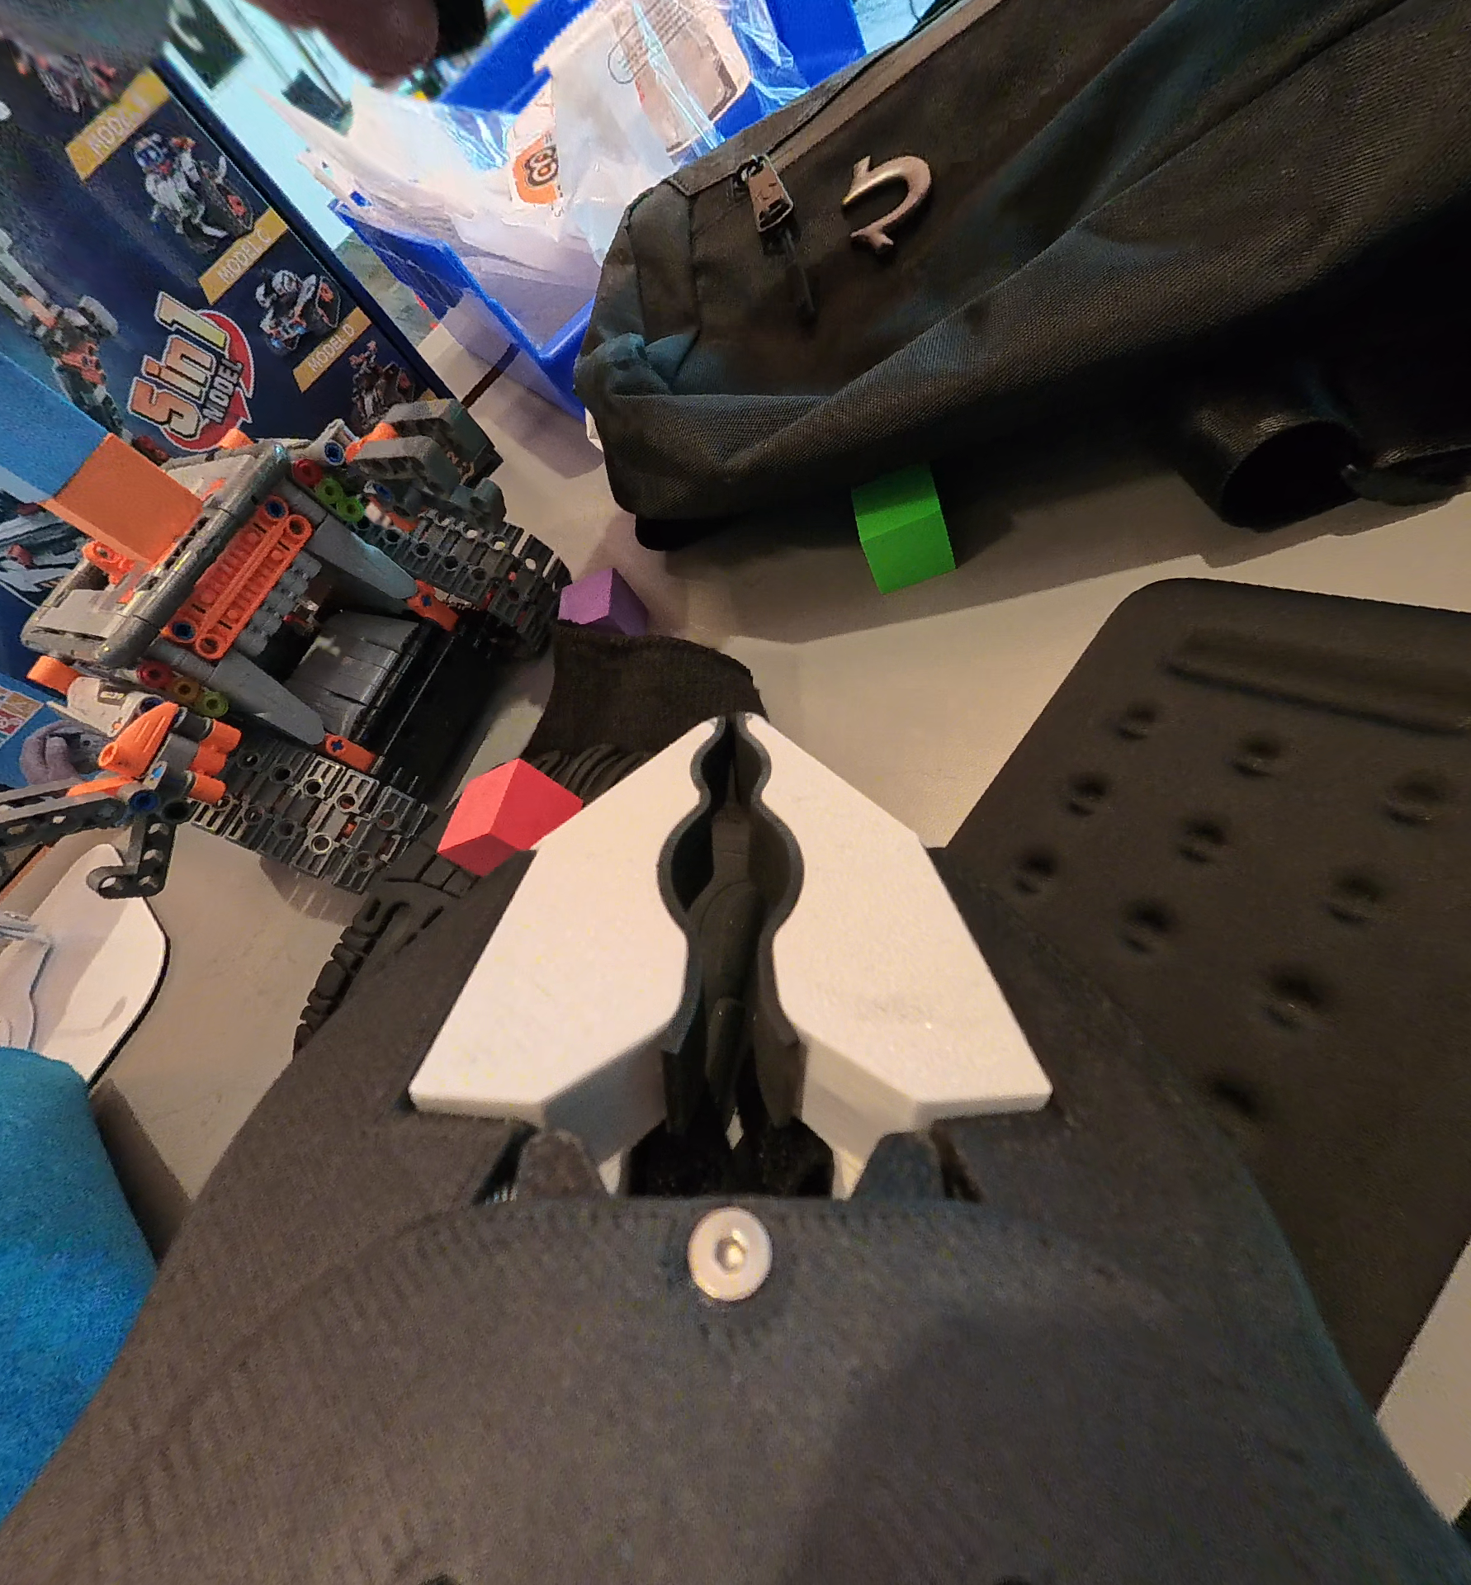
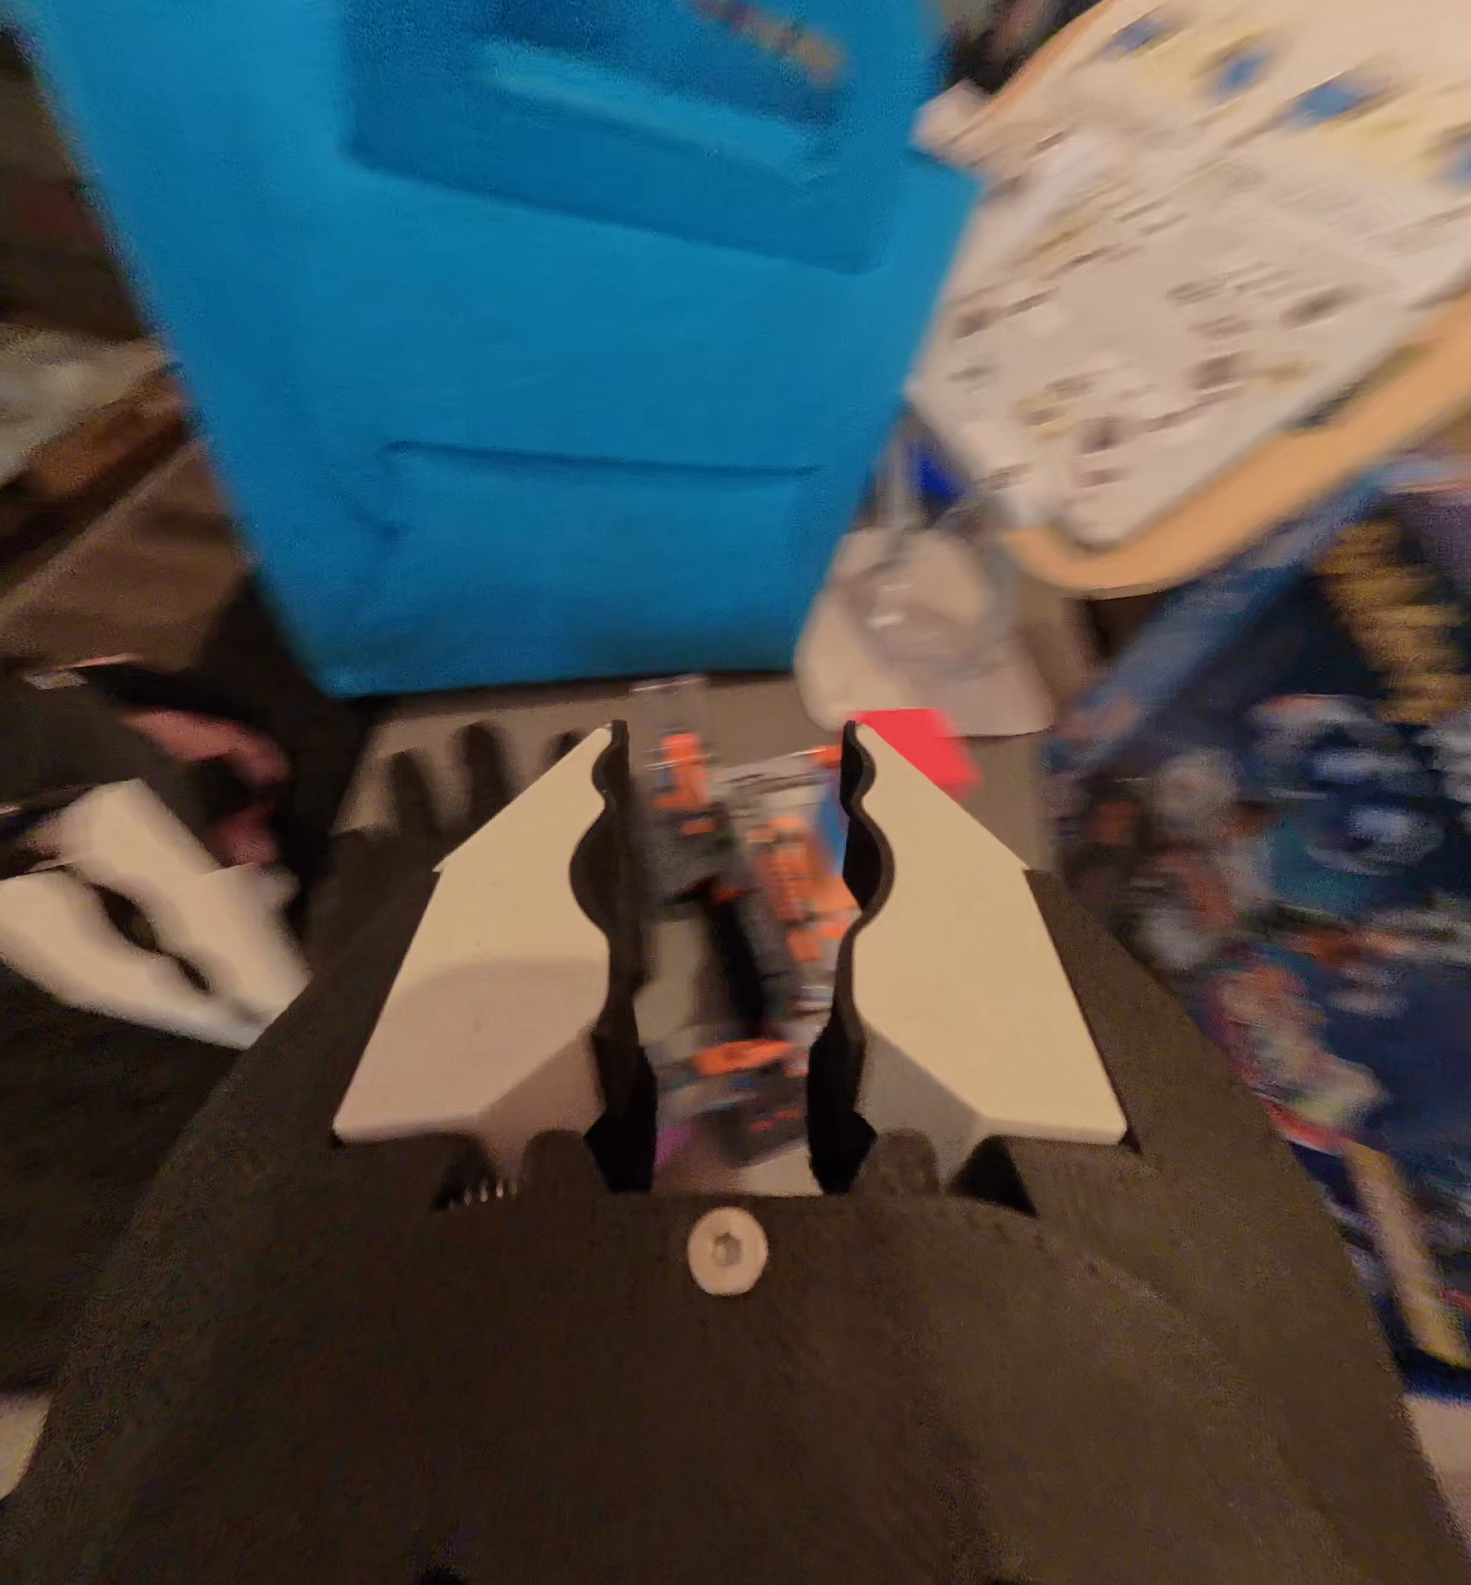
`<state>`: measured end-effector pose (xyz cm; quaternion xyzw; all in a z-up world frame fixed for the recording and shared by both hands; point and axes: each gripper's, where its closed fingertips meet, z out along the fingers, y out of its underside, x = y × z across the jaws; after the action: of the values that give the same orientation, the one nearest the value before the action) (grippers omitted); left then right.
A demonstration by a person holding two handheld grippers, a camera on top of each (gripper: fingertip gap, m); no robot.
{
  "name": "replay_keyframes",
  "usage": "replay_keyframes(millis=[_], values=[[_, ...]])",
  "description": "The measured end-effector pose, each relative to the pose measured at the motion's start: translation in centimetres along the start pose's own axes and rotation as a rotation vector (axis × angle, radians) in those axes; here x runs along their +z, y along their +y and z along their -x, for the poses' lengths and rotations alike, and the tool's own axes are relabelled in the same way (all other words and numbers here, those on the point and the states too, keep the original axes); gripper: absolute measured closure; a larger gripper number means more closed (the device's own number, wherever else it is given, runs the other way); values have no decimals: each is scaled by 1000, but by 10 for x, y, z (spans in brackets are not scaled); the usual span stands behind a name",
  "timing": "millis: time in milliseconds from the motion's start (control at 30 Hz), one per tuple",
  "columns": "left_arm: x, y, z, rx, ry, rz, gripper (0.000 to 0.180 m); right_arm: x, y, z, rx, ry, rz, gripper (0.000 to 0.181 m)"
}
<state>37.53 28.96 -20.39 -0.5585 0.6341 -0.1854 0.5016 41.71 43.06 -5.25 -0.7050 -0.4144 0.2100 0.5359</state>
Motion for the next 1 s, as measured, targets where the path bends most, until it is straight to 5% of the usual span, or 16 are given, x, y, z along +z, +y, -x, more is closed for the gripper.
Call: replay_keyframes(millis=[200,400,533,633,867,1000], values=[[2,0,-3,6,15,8,180,40,74,103,-2,-294,535,129],[2,1,-3,8,16,9,180,62,126,109,-236,-357,761,128],[1,0,-2,4,10,4,180,70,138,116,-213,-433,829,156],[0,-1,-2,3,8,-3,180,69,110,115,-183,-433,724,156],[0,-1,-1,2,7,-6,180,29,-45,11,-29,-50,66,157],[1,-1,-2,5,13,-2,180,14,-49,-28,44,38,4,156]])
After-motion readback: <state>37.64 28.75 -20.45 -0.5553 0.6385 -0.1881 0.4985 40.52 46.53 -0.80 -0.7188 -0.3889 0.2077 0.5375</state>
